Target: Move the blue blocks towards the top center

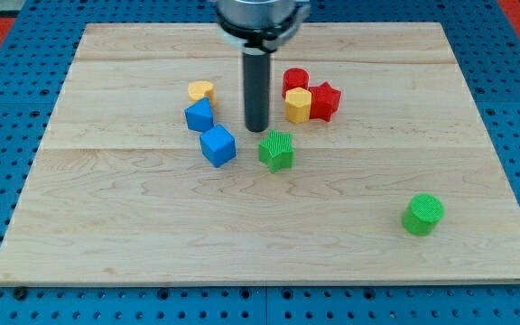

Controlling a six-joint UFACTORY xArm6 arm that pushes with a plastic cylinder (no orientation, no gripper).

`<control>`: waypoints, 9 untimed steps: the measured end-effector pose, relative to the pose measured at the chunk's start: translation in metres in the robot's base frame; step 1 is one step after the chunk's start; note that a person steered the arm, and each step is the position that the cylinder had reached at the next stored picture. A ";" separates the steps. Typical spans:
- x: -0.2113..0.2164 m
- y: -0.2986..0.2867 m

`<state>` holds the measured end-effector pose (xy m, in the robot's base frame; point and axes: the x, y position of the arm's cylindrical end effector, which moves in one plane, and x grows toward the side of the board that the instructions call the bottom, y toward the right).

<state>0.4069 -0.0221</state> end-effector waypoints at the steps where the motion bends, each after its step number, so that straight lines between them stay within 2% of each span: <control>1: 0.037 0.015; 3: 0.079 0.149; 4: 0.096 0.171; 5: 0.097 0.155; 7: 0.105 0.024; 8: 0.068 -0.006; 9: 0.030 -0.012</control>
<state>0.4372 -0.0339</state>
